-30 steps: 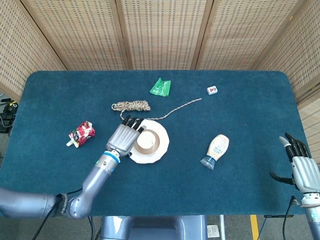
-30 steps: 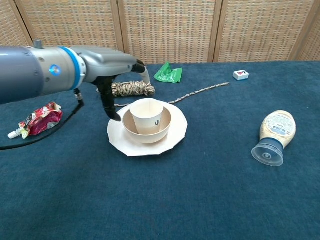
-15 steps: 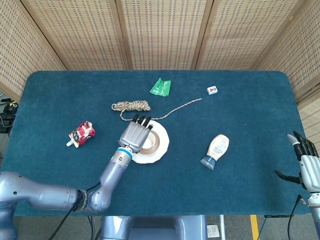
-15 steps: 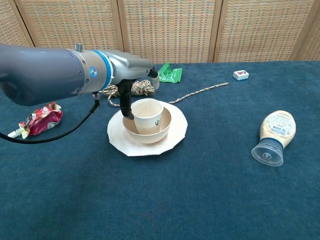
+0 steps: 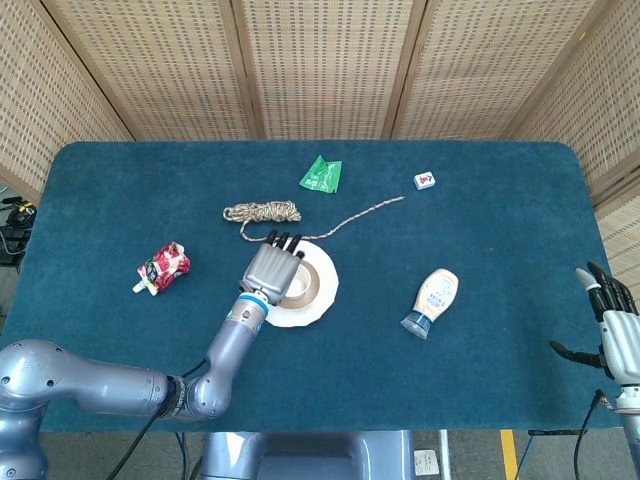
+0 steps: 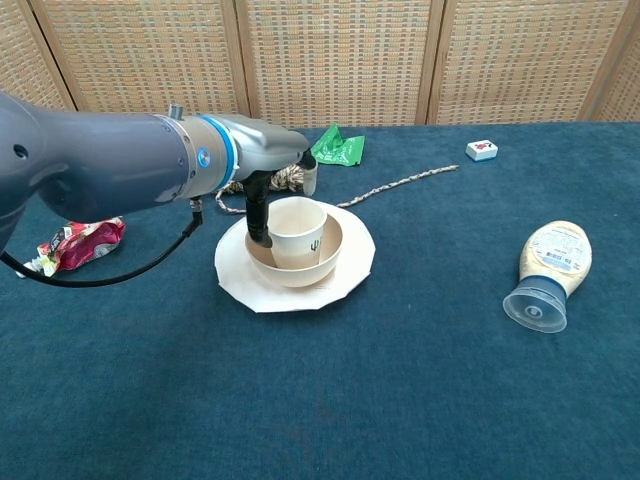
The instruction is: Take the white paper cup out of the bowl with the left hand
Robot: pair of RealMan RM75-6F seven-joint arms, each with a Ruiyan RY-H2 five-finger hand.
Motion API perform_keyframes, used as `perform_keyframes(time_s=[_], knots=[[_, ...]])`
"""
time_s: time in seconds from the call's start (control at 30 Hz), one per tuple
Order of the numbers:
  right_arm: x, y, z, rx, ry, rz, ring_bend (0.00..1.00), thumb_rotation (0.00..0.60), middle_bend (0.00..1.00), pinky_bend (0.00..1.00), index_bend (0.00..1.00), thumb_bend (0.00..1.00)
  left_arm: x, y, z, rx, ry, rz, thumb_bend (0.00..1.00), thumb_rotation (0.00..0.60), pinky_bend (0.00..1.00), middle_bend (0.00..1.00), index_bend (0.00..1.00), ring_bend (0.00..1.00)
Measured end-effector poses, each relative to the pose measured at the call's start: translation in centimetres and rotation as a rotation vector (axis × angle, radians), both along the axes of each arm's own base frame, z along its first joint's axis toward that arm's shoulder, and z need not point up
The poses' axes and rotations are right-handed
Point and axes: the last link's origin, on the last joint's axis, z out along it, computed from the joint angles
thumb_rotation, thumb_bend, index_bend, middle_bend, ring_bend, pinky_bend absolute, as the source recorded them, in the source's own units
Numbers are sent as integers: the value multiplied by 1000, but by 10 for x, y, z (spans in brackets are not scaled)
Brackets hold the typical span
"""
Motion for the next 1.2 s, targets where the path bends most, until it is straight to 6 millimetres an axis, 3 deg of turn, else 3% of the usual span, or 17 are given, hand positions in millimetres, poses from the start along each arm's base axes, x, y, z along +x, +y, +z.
perform_keyframes(time_s=[0.37,0.57,0.77,0.93,1.07,1.2], knots=[[-1,0,1,-4,-3,-2,0,600,0,0,0,60,-3,-1,0,1,-26,-7,305,600,0,0,370,0],[-1,0,1,-6,1,-4,0,600,0,0,0,61,0,-3,22,21,-76,-25,304,600,0,0,366,0],[0,0,1,-8,3,-5,0,600,0,0,0,61,-3,-5,62,68,-127,-52,303,600,0,0,357,0],[1,1,-1,-3,8,-1,0,600,0,0,0,61,-30,-1,92,128,-116,-24,302,600,0,0,353,0],[2,1,-3,6,13,-3,0,600,0,0,0,61,-49,0,101,135,-134,21,302,600,0,0,351,0],[5,1,-8,21,28,7,0,600,0,0,0,61,-79,-1,104,126,-131,77,302,600,0,0,348,0]])
